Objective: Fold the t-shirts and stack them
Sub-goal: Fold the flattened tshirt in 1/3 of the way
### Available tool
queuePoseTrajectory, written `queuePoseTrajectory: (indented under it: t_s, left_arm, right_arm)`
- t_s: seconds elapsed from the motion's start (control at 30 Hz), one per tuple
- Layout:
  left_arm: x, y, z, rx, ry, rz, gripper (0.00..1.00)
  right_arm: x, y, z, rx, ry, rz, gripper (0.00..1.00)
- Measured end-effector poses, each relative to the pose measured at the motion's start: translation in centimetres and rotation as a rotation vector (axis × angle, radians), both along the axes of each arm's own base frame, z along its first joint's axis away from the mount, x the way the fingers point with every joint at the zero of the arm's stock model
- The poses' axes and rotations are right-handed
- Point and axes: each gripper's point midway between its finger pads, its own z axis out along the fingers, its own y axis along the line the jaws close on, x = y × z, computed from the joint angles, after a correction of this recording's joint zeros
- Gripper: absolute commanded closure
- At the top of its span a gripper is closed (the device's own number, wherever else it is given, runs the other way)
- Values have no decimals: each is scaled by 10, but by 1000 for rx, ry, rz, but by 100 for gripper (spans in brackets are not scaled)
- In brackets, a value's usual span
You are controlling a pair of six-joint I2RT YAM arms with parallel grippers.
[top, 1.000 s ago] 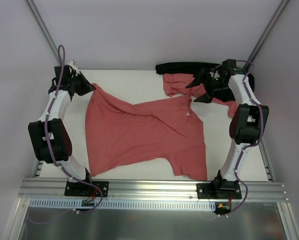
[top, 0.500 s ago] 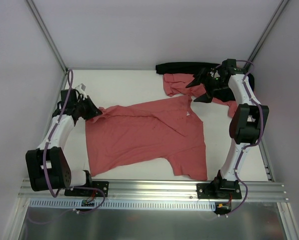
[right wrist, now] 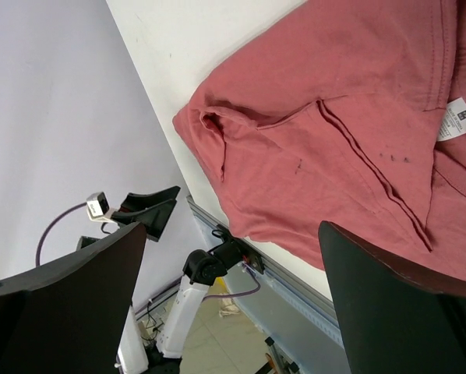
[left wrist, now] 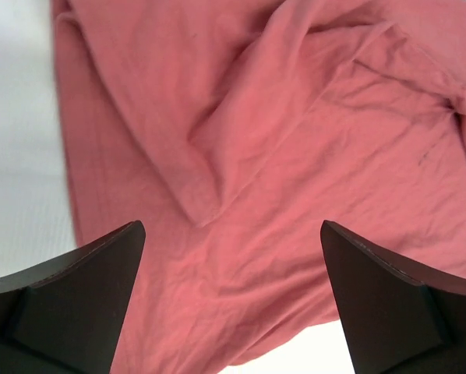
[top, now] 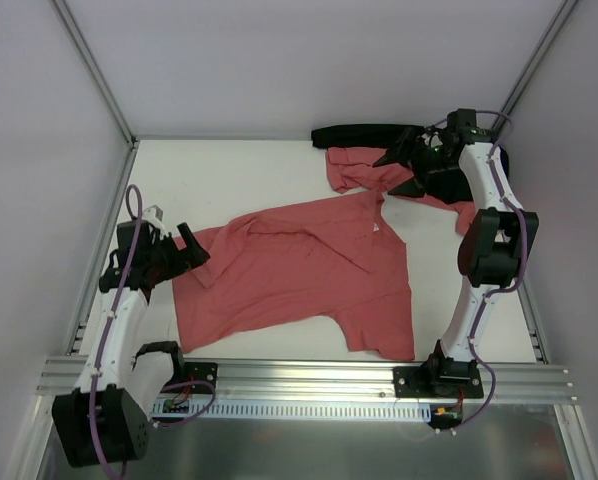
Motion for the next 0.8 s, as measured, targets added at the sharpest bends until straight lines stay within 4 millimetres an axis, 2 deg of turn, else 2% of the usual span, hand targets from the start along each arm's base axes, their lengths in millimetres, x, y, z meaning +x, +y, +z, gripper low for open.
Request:
queuePoseTrajectory:
  t_s: [0.1,0.17,0.37,0.63,0.8]
  left_arm:
    - [-14,5,0,28,-14,36,1]
    - [-14,9,2,40,-22,56,1]
    - [9,12,-2,19,26,83,1]
    - [40,-1,-24,-72,170,98,1]
    - [44,-6,-37,-104,271,99,3]
  right_arm:
    - [2,0,5,1,-13,0,1]
    - [2,0,7,3,-17,1,1]
    - [1,0,7,4,-12,2,1]
    - [3,1,7,6,-20,2,0]
    - [5,1,7,8,-29,1,0]
